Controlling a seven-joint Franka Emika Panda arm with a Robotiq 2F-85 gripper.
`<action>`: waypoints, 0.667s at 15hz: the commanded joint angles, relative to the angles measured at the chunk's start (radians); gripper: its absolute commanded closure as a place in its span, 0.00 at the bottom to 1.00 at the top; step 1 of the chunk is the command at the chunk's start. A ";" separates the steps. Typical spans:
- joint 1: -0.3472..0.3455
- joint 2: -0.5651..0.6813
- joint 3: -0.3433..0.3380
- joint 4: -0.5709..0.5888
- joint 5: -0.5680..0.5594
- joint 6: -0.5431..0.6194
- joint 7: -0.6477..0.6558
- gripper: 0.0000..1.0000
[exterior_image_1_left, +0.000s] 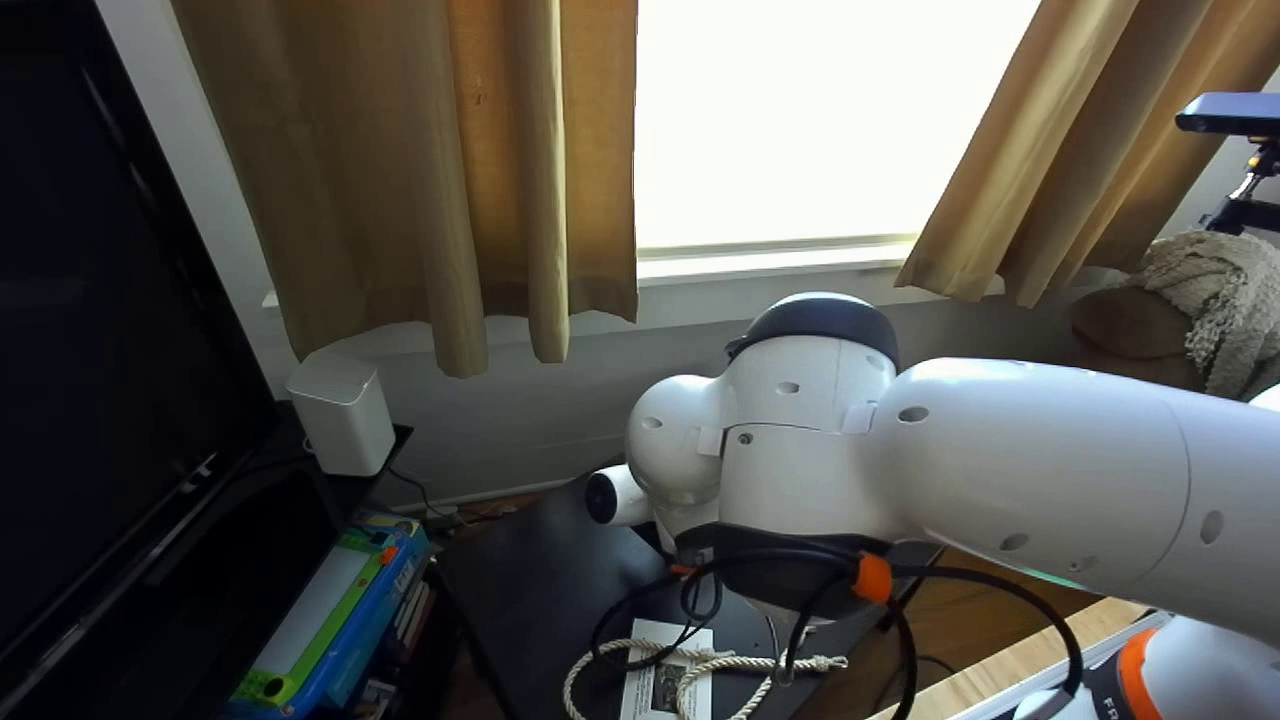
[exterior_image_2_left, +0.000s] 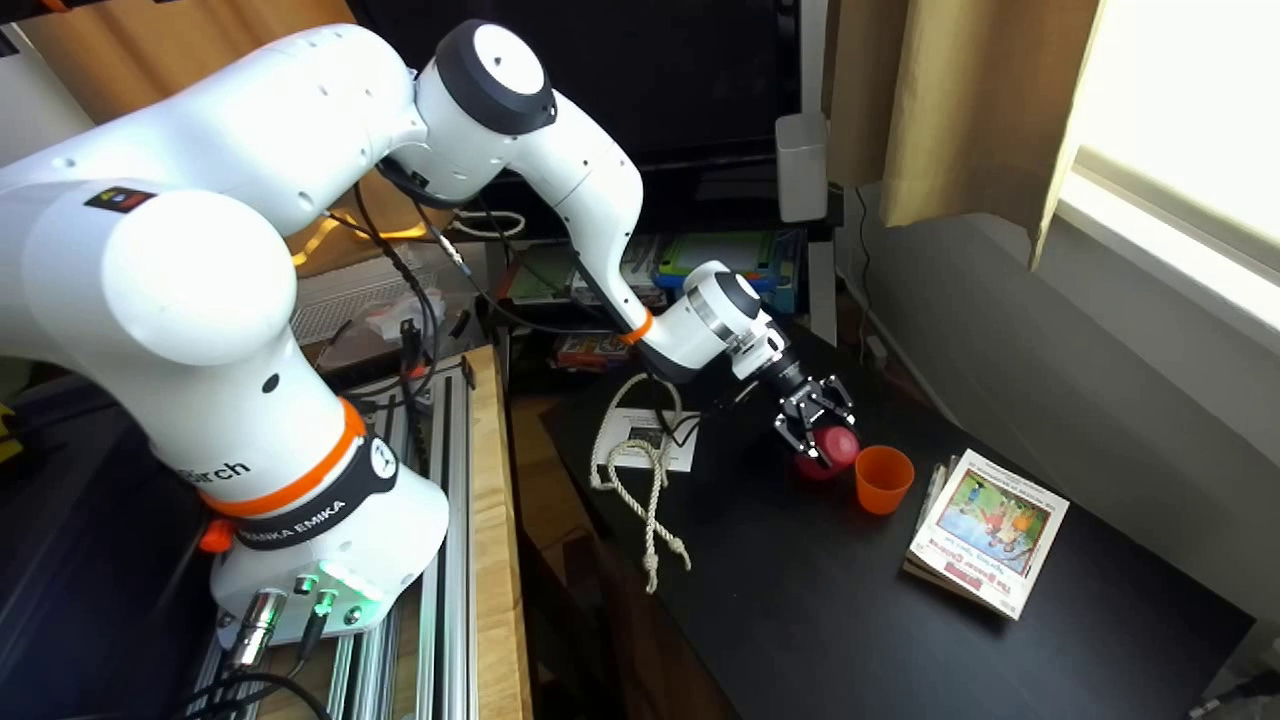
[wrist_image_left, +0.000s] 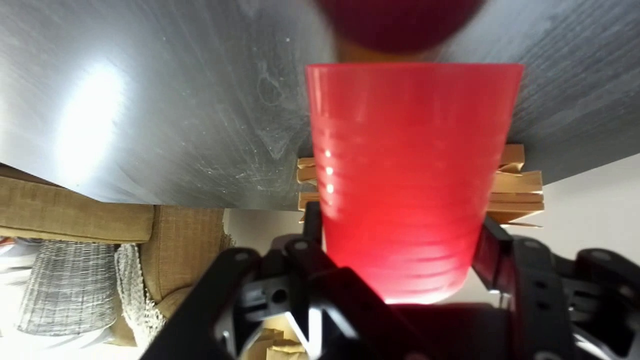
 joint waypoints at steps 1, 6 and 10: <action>-0.052 0.000 0.053 0.046 -0.081 -0.057 0.057 0.08; -0.075 0.000 0.078 0.071 -0.120 -0.077 0.064 0.00; -0.067 -0.004 0.056 0.068 -0.087 -0.030 0.037 0.00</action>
